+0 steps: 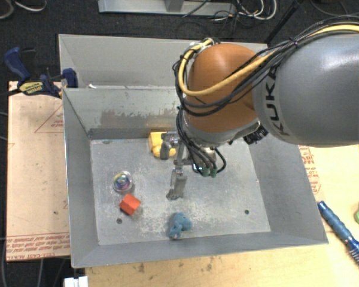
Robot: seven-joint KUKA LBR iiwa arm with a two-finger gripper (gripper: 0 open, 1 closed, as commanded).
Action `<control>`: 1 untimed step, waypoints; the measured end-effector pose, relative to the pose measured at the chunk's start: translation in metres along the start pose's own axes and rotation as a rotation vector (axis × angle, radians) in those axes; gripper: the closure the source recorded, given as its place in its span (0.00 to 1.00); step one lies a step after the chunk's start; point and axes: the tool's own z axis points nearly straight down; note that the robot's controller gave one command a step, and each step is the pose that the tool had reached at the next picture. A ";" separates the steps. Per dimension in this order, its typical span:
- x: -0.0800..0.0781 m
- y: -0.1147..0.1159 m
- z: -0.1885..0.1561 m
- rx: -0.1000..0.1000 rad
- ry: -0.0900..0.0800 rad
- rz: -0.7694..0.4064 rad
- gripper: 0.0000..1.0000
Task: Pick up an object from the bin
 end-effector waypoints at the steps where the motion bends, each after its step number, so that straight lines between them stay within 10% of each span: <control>1: 0.037 -0.021 0.122 0.001 0.002 0.031 0.00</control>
Offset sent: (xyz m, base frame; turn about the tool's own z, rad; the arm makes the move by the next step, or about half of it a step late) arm -0.0349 -0.0213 -0.1167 0.0308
